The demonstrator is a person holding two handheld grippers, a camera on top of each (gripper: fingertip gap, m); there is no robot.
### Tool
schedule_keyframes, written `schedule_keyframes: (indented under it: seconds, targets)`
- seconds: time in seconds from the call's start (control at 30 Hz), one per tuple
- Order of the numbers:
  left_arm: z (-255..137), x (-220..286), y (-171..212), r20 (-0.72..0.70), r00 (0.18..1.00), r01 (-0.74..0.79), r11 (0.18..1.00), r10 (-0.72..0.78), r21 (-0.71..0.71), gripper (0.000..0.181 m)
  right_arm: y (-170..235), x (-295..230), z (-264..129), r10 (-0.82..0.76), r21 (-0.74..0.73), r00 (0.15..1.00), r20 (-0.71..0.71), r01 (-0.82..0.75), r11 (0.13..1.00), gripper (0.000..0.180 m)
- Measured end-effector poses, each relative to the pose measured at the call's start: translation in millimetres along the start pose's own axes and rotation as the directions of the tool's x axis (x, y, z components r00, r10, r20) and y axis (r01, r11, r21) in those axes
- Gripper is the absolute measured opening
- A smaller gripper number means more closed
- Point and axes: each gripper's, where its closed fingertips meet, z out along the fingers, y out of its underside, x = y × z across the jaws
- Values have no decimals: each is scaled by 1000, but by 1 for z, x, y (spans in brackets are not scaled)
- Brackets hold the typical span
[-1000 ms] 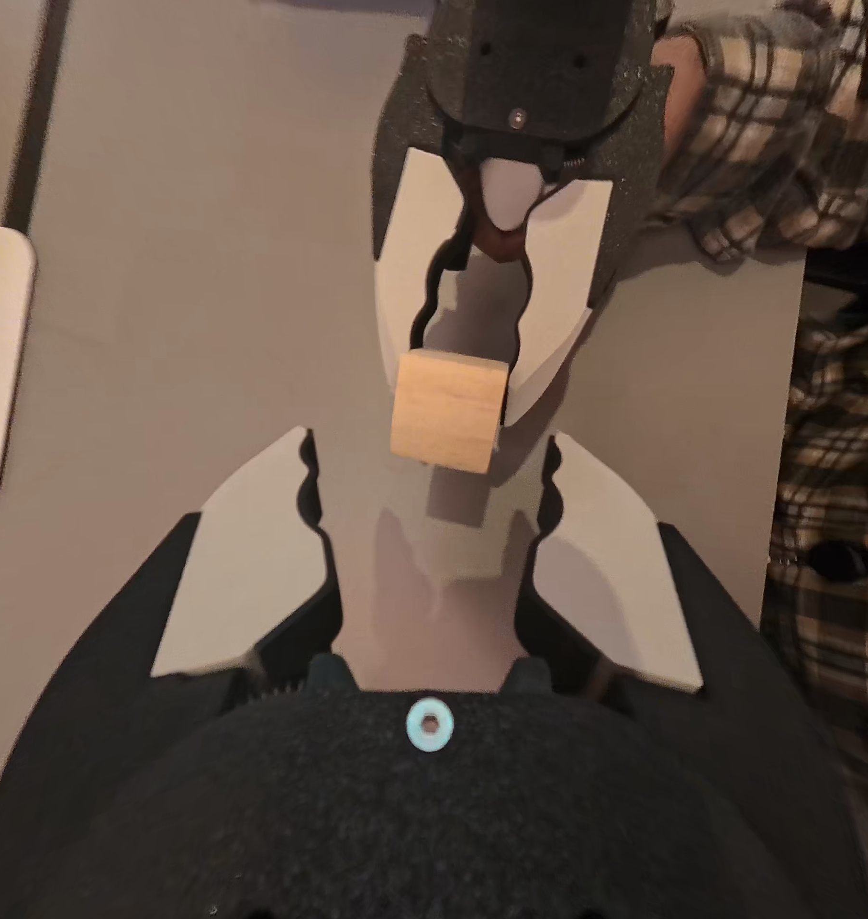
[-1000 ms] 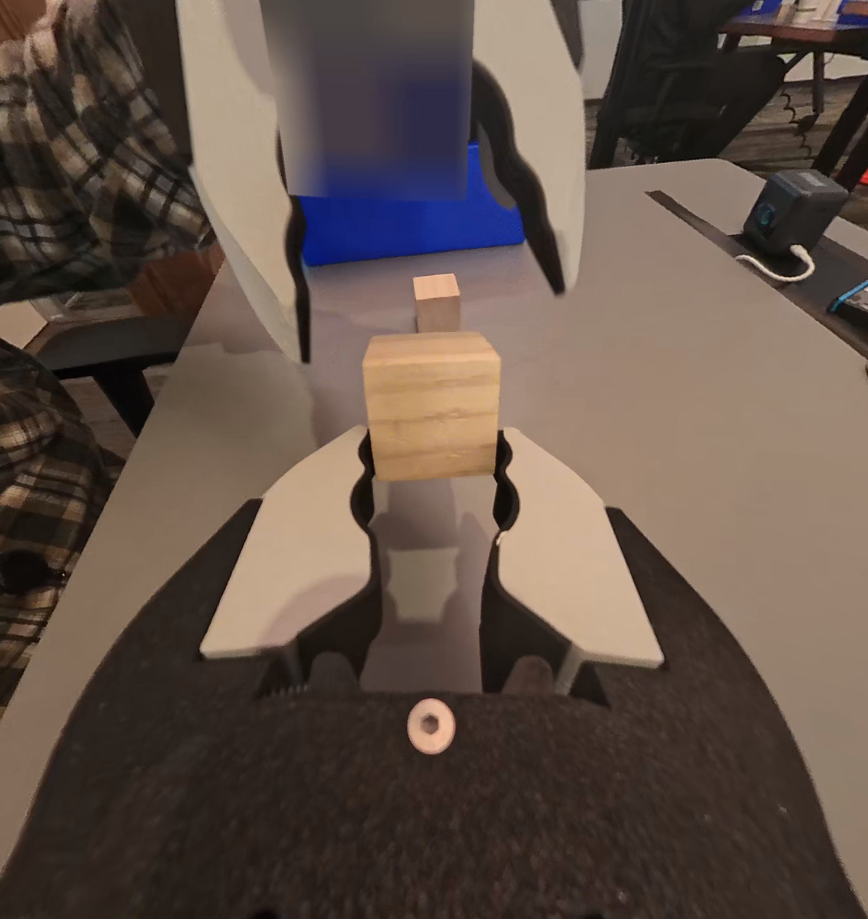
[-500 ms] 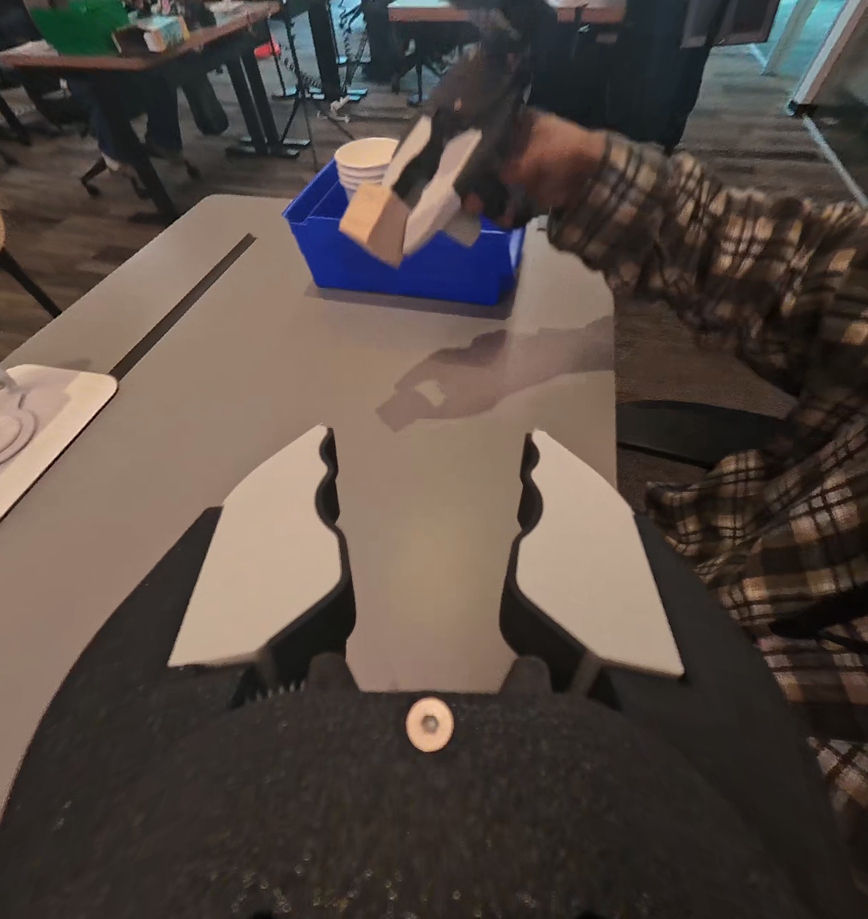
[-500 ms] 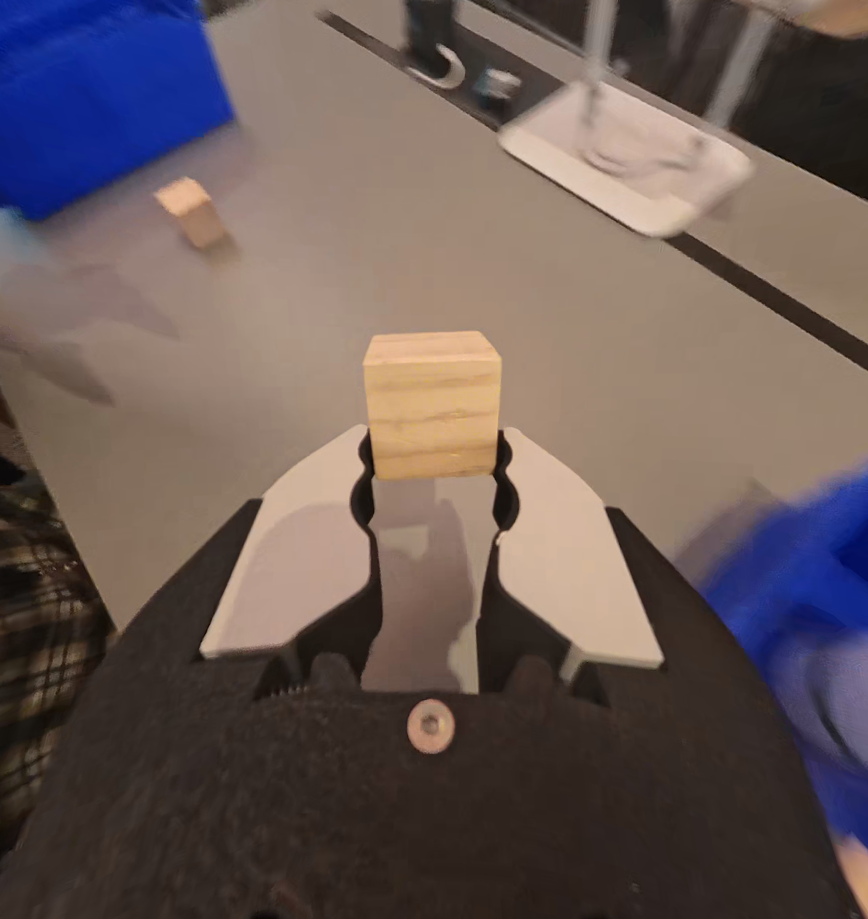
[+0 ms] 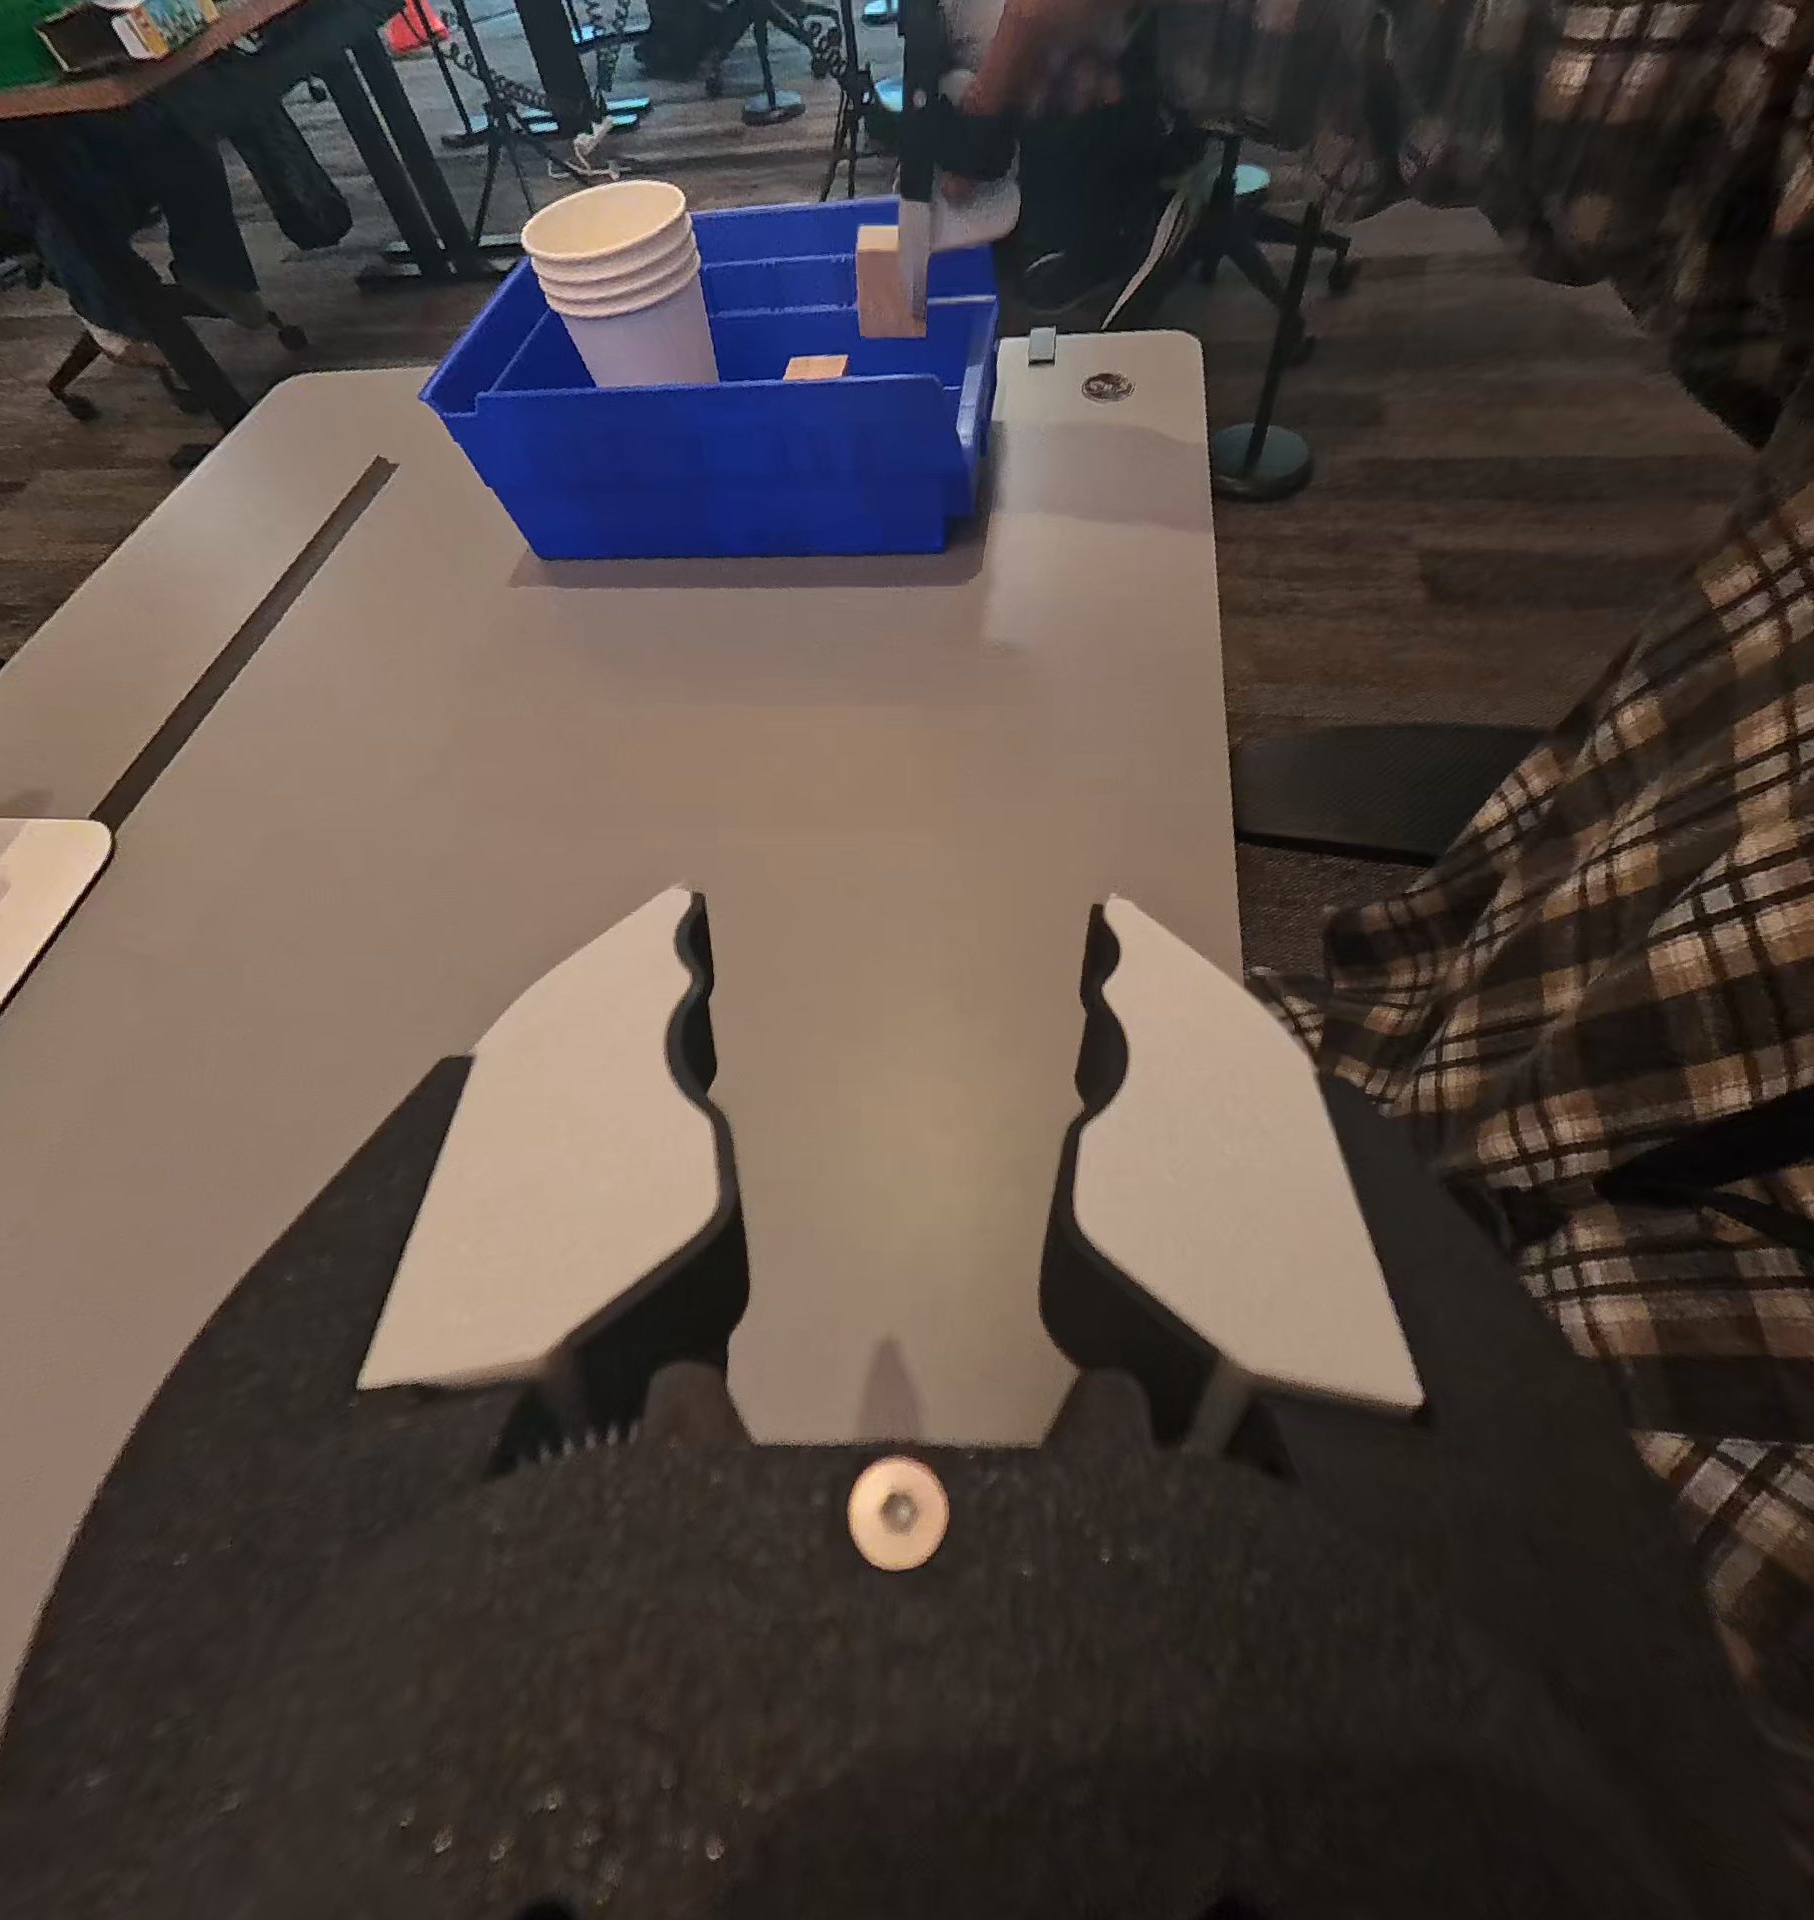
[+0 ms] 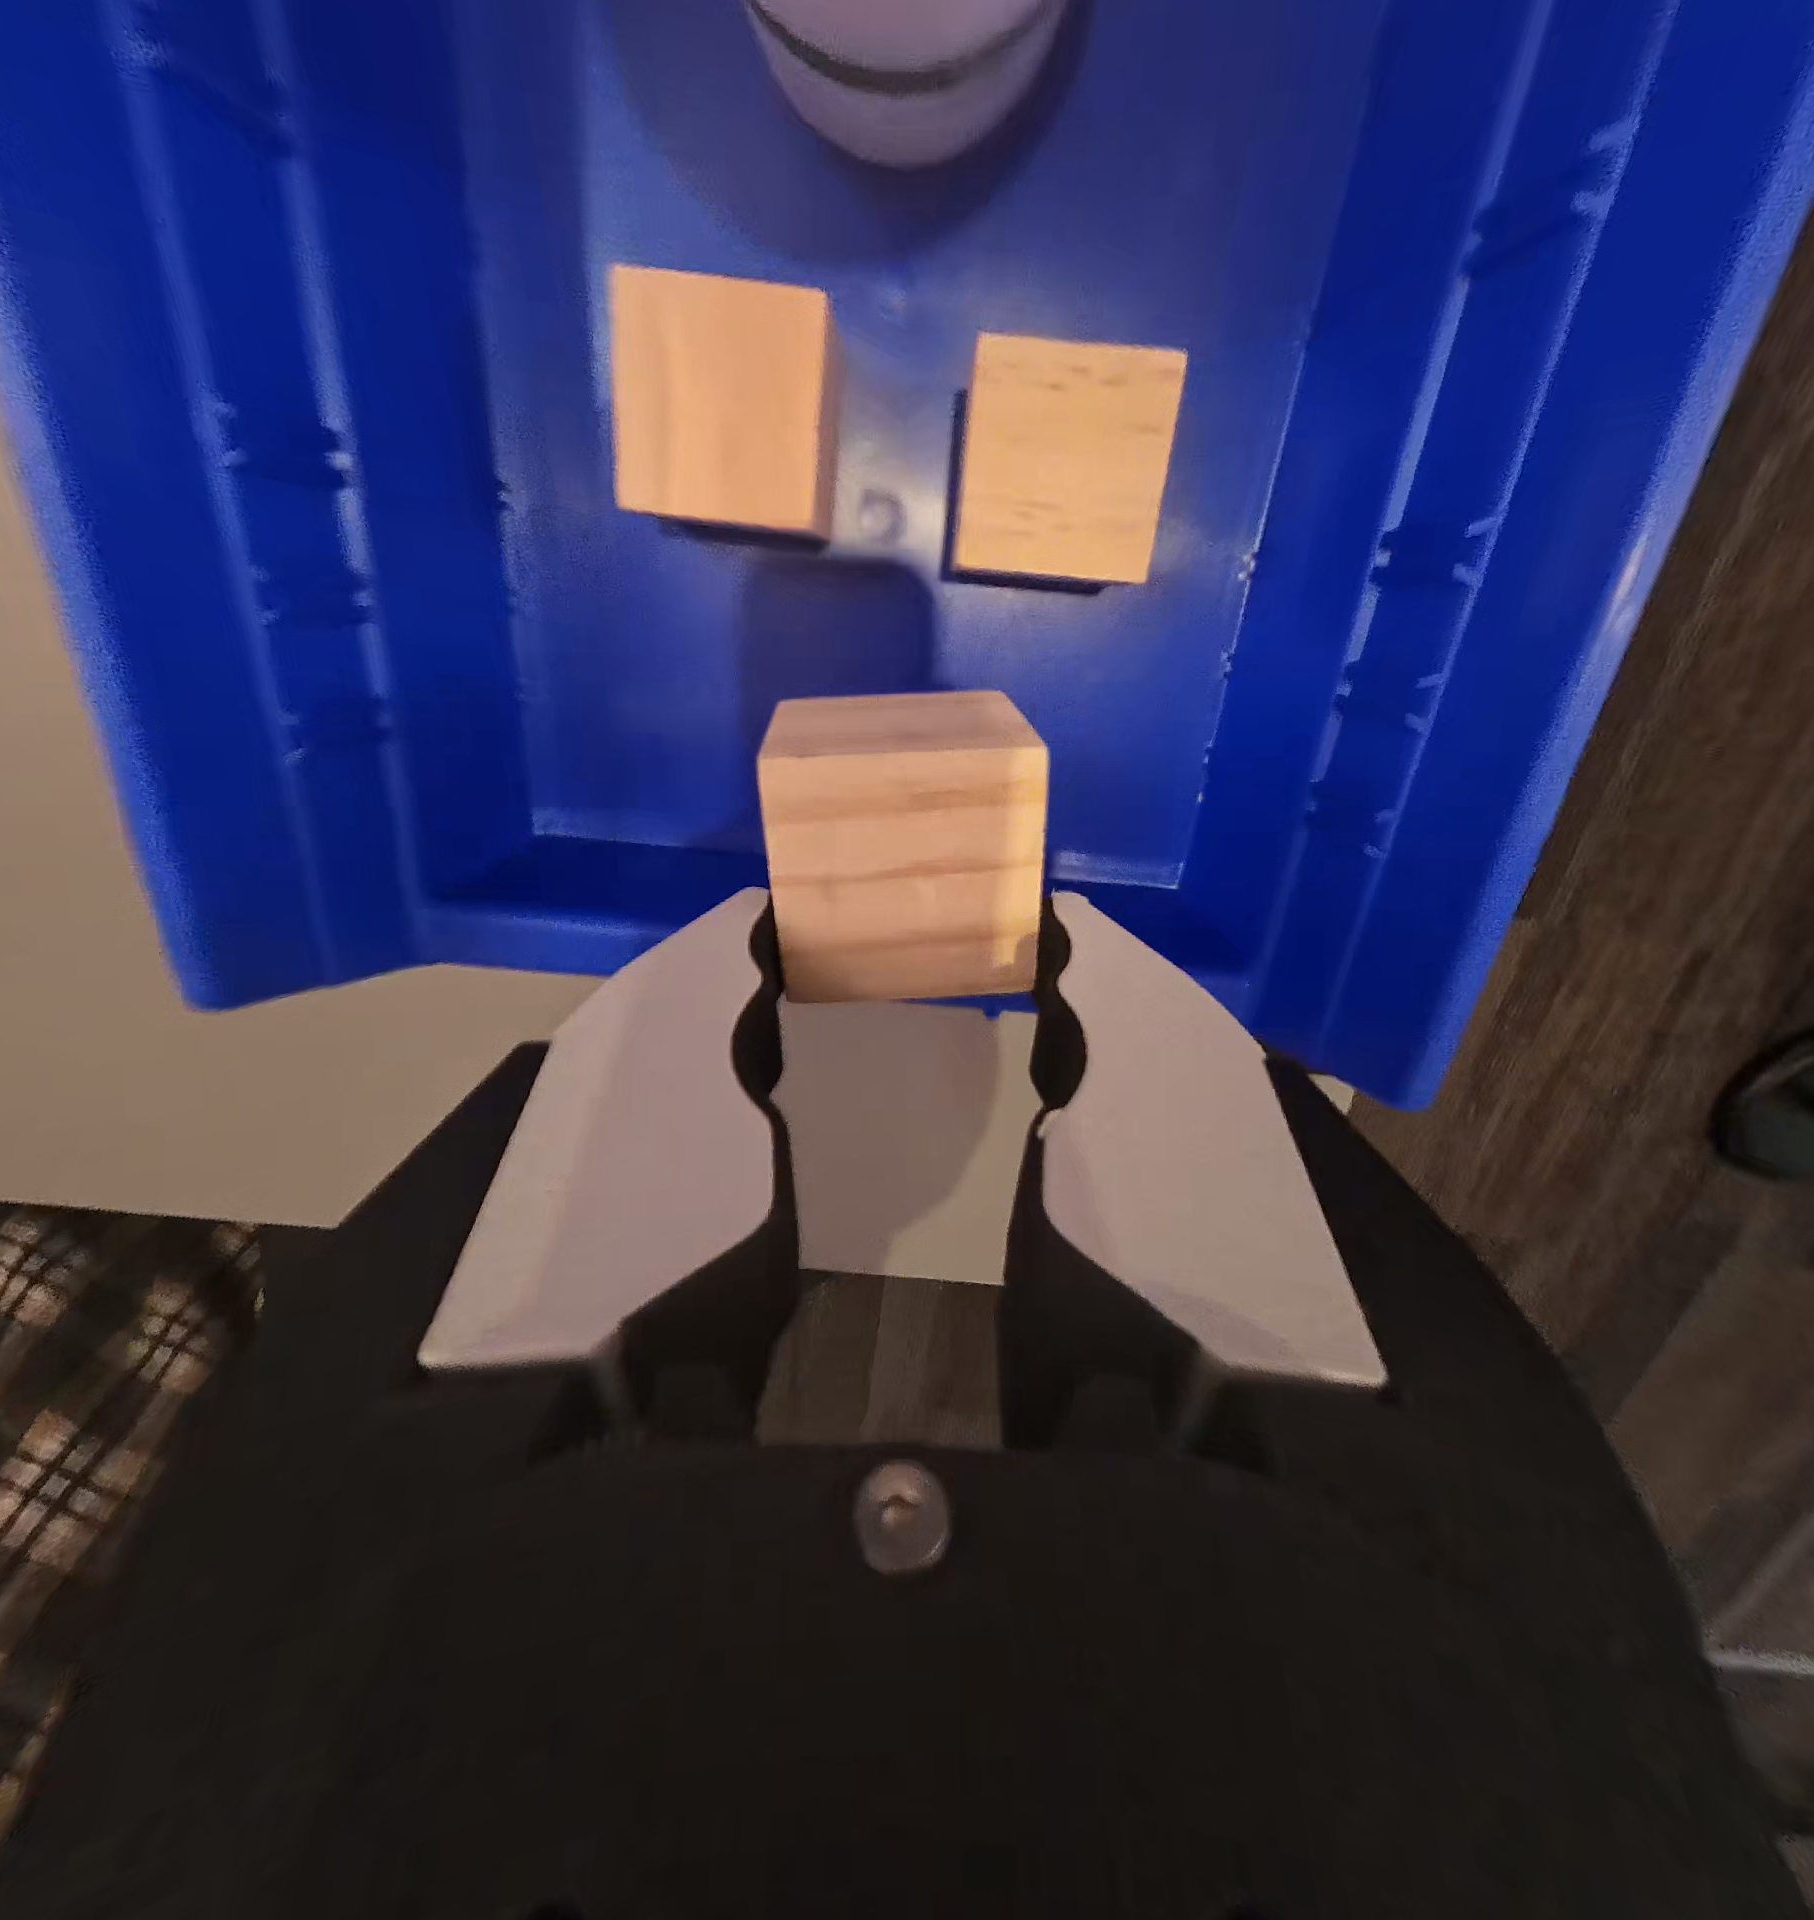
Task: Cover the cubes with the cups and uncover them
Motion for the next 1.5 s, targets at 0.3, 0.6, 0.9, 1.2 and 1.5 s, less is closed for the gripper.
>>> schedule_keyframes:
  seconds: [0.3, 0.6, 0.9, 1.2, 1.5]
  targets:
    - [-4, -2, 7, 11, 1000, -1, 1000, 1, -17, 64, 5, 17, 44, 62, -128, 998, -6, -62, 990, 45]
    - [-2, -3, 11, 5, 1000, -9, 999, 10, -37, 63, 6, 21, 58, 78, -162, 997, -7, -78, 984, 45]
    - [0, -2, 15, 3, 1000, -9, 999, 9, -50, 63, 5, 23, 67, 89, -180, 996, -20, -91, 979, 46]
    - [-4, -6, 17, 24, 1000, 2, 998, -1, -57, 65, 3, 23, 54, 32, -175, 998, -50, -40, 984, 77]
    - [-65, -54, 44, 239, 971, 53, 973, 3, -225, 72, -21, -30, -51, -100, 133, 995, -27, 103, 986, 109]
